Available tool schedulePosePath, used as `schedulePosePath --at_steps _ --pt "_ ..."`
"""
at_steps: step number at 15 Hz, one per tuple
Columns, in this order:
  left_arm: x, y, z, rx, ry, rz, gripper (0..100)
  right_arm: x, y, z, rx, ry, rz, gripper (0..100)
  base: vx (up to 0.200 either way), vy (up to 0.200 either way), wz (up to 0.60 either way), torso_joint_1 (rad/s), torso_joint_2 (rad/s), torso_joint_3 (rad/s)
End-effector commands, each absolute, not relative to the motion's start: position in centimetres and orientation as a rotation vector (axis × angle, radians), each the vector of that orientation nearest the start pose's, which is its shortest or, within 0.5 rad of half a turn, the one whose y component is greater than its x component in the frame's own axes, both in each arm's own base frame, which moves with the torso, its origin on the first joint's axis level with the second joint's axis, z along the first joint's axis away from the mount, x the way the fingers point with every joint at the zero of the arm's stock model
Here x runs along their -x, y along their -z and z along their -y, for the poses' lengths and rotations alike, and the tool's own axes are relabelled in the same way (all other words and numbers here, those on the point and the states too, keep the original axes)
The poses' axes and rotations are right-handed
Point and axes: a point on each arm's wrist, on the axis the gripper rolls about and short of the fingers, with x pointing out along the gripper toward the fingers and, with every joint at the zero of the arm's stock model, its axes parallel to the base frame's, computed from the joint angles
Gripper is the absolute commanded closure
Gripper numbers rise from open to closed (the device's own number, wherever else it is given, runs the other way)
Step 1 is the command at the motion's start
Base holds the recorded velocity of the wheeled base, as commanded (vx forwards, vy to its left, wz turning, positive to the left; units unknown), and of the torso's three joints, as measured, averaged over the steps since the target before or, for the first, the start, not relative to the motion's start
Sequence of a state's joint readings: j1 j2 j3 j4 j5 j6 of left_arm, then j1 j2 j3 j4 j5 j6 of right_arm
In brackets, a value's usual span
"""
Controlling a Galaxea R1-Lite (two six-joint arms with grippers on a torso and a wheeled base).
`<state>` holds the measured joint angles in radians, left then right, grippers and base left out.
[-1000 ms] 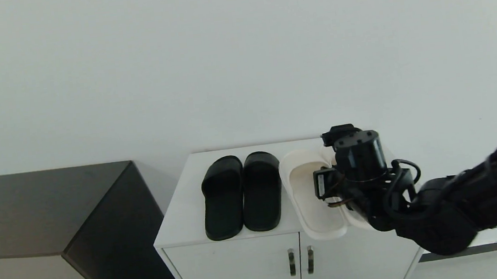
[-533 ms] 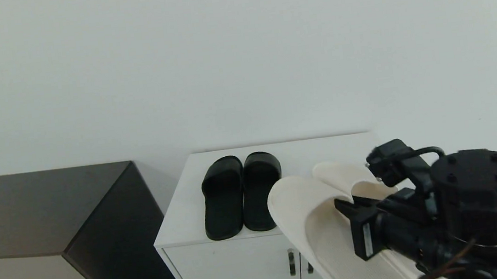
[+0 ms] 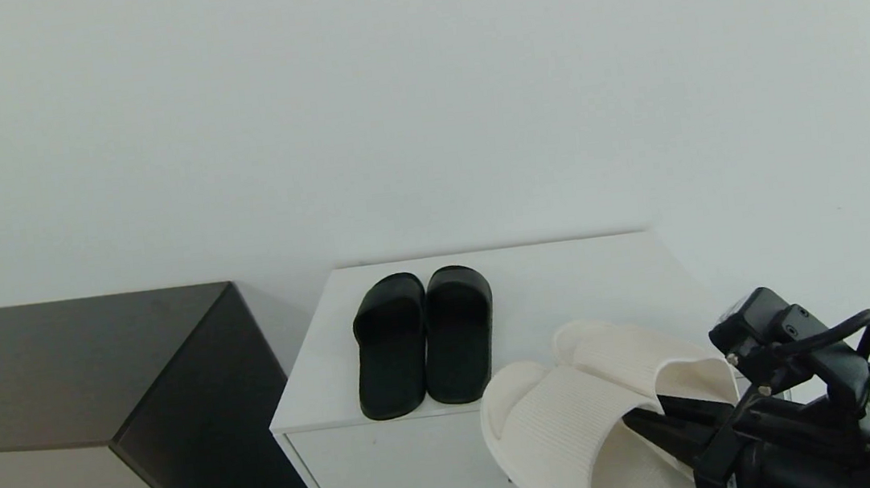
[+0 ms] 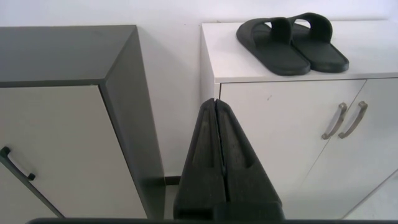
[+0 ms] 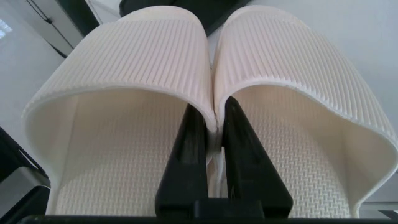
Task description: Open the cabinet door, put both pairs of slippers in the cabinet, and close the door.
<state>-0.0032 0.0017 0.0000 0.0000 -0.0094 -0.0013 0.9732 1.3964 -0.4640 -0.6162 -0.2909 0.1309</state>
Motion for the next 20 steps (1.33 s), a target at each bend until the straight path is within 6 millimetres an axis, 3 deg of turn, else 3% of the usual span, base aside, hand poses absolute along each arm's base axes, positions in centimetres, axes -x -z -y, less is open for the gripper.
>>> schedulePosePath --at_steps 1,8,17,20 --pt "2.3 -7.6 0.0 0.002 0.012 -0.003 100 -12.2 -16.8 -16.8 0.066 -0.659 -0.303 100 0.0 0.0 0.0 0.0 0.0 0.0" --pt "2.3 -7.6 0.0 0.002 0.012 -0.003 100 -12.2 -16.1 -16.6 0.091 -0.66 -0.324 100 0.0 0.0 0.0 0.0 0.0 0.0" --pt "2.3 -7.6 0.0 0.008 0.012 -0.002 100 -12.6 -15.4 -16.7 0.095 -0.711 -0.359 100 -0.2 0.0 0.0 0.002 0.0 0.0" --pt "2.3 -7.6 0.0 0.008 0.012 -0.003 100 -12.5 -15.2 -16.7 0.098 -0.71 -0.367 100 0.0 0.0 0.0 0.0 0.0 0.0"
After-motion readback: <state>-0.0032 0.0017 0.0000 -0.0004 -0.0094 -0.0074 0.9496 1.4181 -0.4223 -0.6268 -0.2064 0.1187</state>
